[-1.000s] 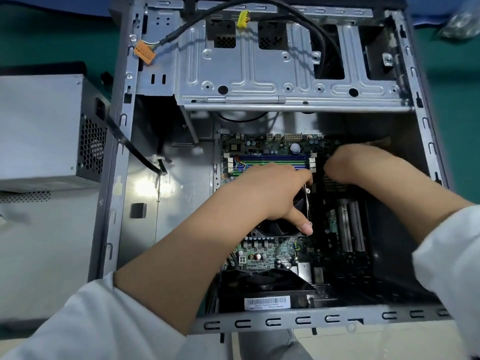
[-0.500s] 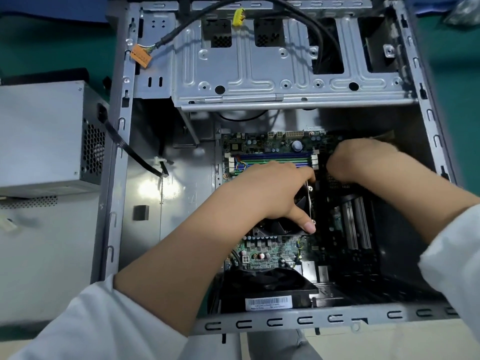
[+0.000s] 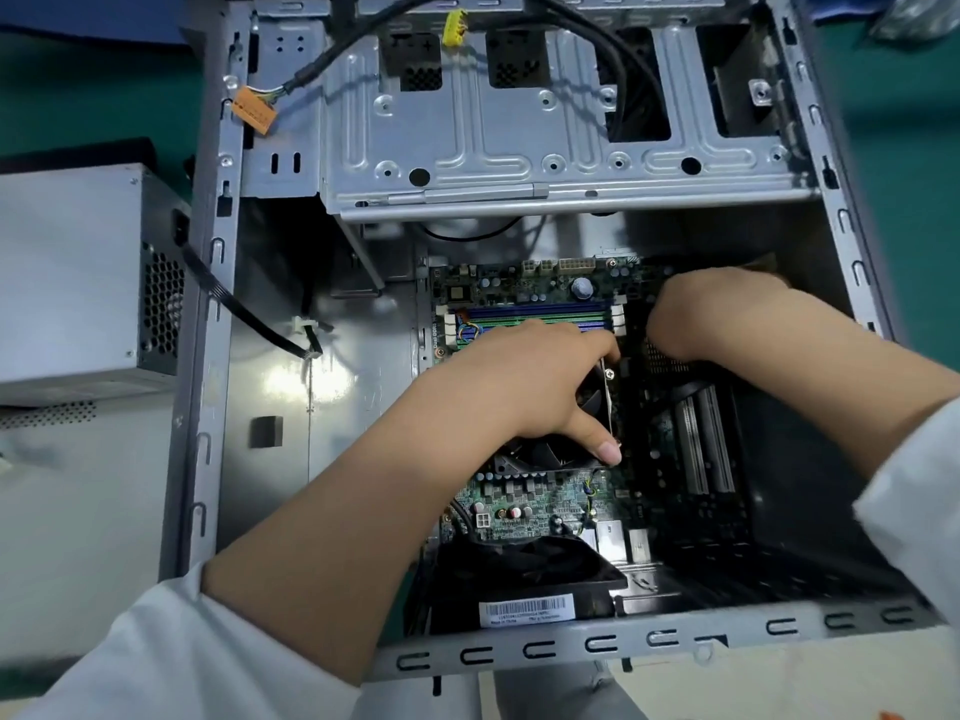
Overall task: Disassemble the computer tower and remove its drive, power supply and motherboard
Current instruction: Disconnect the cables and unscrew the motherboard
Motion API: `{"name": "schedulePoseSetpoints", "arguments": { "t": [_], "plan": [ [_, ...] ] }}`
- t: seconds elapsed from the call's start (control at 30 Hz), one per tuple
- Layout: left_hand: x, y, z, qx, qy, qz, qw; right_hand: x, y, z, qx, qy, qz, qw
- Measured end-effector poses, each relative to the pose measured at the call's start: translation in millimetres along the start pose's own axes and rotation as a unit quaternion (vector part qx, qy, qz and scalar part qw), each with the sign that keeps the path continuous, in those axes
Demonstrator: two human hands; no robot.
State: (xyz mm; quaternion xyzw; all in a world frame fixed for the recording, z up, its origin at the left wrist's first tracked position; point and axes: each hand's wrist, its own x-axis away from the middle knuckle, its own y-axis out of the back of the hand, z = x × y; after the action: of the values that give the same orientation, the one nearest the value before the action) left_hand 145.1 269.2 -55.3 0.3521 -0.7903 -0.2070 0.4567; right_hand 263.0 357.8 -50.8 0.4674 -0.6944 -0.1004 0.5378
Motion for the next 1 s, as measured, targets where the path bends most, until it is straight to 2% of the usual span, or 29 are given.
{"name": "schedulePoseSetpoints", "arguments": {
  "t": [0.1, 0.27, 0.33, 0.43, 0.53, 0.63, 0.7, 0.77, 0.83, 0.93, 1.0],
  "plan": [
    [0.2, 0.1, 0.3, 0.001, 0.003, 0.002, 1.000, 1.7, -5.3, 5.4, 0.018, -0.018, -0.013, 1.000],
    [-0.1, 0.5, -2.1, -0.011, 0.004, 0.000, 1.000, 3.1, -7.8, 17.4, 0.073, 0.000, -0.020, 0.997],
    [0.0, 0.3, -1.9, -0.005, 0.004, 0.001, 1.000, 2.0, 0.1, 9.0, 0.045, 0.009, -0.014, 0.999],
    [-0.1, -1.1, -1.4, 0.000, 0.004, 0.000, 1.000, -1.6, 5.2, -0.3, -0.040, 0.013, 0.040, 0.998],
    [-0.5, -0.7, -0.9, -0.006, 0.006, 0.002, 1.000, -1.4, -3.1, 7.0, 0.061, 0.018, 0.031, 0.998],
    [-1.3, 0.1, -1.6, -0.014, 0.005, 0.002, 1.000, 0.8, -10.6, 15.3, 0.098, 0.035, 0.024, 0.994],
    [-1.1, 0.0, -1.4, -0.011, 0.003, 0.000, 1.000, 1.2, -2.9, 12.0, 0.067, 0.031, 0.015, 0.997],
    [-0.7, 0.4, -0.8, 0.003, 0.003, 0.003, 1.000, -2.6, 2.8, 4.9, -0.036, 0.042, 0.043, 0.998],
    [-0.4, -0.4, 0.4, 0.011, 0.005, 0.004, 1.000, -0.6, 2.4, 2.5, -0.072, 0.020, 0.068, 0.995],
    [-1.1, -0.7, 1.3, 0.009, 0.005, 0.006, 1.000, 0.3, -7.3, 6.9, 0.045, 0.018, 0.027, 0.998],
    [-1.7, -0.2, 0.9, 0.007, 0.005, 0.005, 1.000, 3.0, -12.5, 12.2, 0.074, 0.017, 0.000, 0.997]
  ]
}}
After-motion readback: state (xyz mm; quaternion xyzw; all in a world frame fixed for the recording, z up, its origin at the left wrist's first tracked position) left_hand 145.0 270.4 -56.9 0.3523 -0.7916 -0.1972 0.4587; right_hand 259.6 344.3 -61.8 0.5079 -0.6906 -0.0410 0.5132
